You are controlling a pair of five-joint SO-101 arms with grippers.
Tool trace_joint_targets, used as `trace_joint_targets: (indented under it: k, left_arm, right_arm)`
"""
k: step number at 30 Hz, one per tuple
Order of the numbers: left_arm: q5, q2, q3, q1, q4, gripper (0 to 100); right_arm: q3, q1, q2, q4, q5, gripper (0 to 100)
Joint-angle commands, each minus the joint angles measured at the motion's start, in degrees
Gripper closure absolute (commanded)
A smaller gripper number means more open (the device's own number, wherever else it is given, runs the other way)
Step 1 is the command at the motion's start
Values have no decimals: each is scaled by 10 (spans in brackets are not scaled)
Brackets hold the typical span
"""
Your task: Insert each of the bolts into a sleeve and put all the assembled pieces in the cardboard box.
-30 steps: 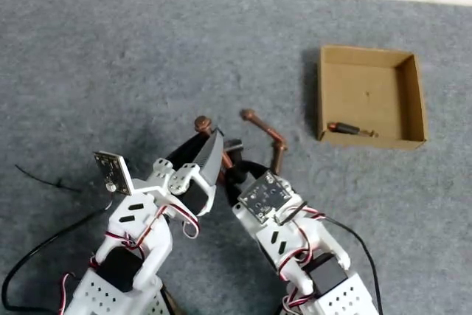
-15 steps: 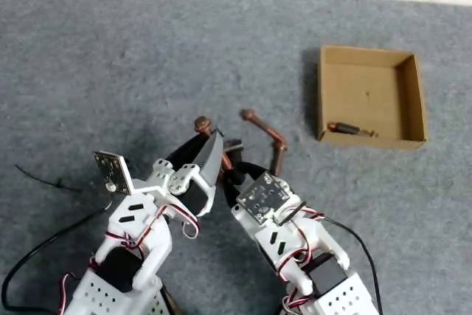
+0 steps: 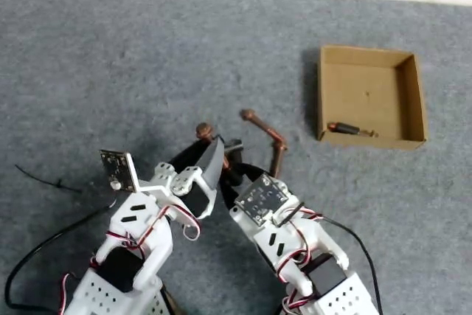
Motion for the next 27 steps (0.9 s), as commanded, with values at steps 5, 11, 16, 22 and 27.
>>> trace_joint_targets:
  k: [5, 11, 16, 22, 27]
  left_arm:
    - [0, 1, 11, 11, 15, 994]
    - [0, 1, 11, 11, 24, 993]
    - [0, 1, 11, 11, 25, 993]
    - [-1, 1, 11, 23, 69, 994]
    - [-1, 0, 11, 70, 105, 993]
  right_arm:
    - [26, -6, -14, -20, 4, 993]
    - [27, -5, -14, -20, 4, 993]
    - [29, -1, -14, -22, 4, 993]
    - [27, 36, -14, -22, 4, 993]
    - [27, 36, -14, -23, 4, 993]
